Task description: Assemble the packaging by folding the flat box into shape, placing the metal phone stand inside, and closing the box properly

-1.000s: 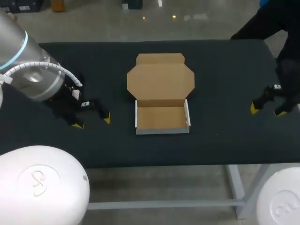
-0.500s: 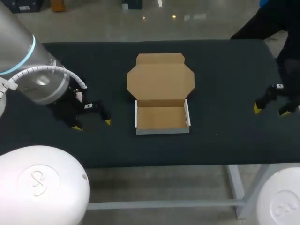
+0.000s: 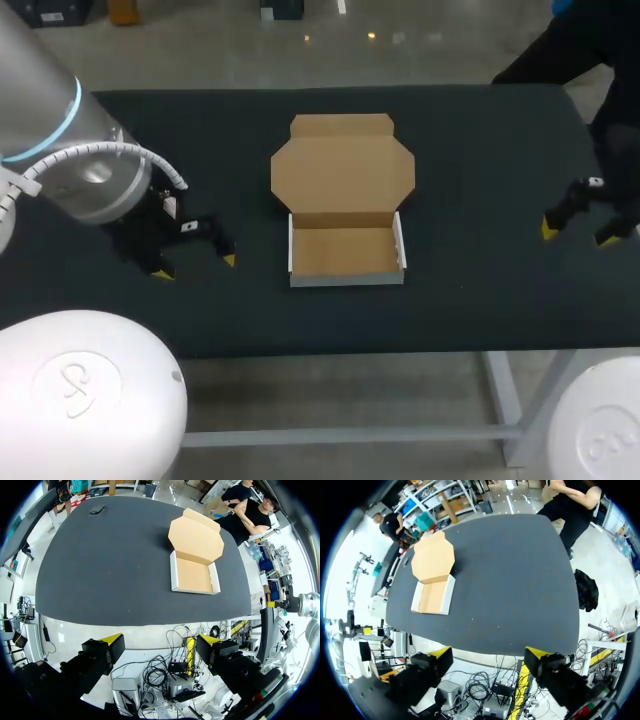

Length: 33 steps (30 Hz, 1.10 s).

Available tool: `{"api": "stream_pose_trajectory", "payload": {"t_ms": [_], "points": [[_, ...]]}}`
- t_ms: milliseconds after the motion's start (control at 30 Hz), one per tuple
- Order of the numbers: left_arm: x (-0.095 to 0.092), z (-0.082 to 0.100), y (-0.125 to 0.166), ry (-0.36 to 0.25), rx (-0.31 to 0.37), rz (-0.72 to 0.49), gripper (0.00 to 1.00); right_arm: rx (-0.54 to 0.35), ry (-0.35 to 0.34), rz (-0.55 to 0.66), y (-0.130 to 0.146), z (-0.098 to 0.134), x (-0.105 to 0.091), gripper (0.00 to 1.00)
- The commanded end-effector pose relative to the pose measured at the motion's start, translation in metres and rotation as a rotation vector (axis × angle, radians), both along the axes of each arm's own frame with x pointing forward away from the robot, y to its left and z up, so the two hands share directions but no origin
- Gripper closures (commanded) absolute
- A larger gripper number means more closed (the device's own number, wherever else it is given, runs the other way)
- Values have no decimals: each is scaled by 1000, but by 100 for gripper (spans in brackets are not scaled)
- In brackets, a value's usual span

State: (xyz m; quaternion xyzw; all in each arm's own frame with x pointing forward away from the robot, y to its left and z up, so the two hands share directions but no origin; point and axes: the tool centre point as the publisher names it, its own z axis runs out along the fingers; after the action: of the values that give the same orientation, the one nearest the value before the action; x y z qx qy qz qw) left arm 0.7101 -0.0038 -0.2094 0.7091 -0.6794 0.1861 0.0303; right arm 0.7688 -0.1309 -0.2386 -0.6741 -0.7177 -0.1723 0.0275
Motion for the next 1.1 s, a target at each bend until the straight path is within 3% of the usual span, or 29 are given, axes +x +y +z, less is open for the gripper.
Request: {"api": "stream_pose_trajectory", "payload": {"t_ms": [33, 700, 1100], "points": [[6, 0, -3, 15, 14, 3, 0, 0, 5, 2, 0, 1, 0, 0], [11, -7, 5, 51, 40, 42, 0, -82, 27, -38, -1, 2, 5, 0], [25, -16, 9, 58, 40, 57, 0, -79, 29, -39, -2, 1, 6, 0]]}}
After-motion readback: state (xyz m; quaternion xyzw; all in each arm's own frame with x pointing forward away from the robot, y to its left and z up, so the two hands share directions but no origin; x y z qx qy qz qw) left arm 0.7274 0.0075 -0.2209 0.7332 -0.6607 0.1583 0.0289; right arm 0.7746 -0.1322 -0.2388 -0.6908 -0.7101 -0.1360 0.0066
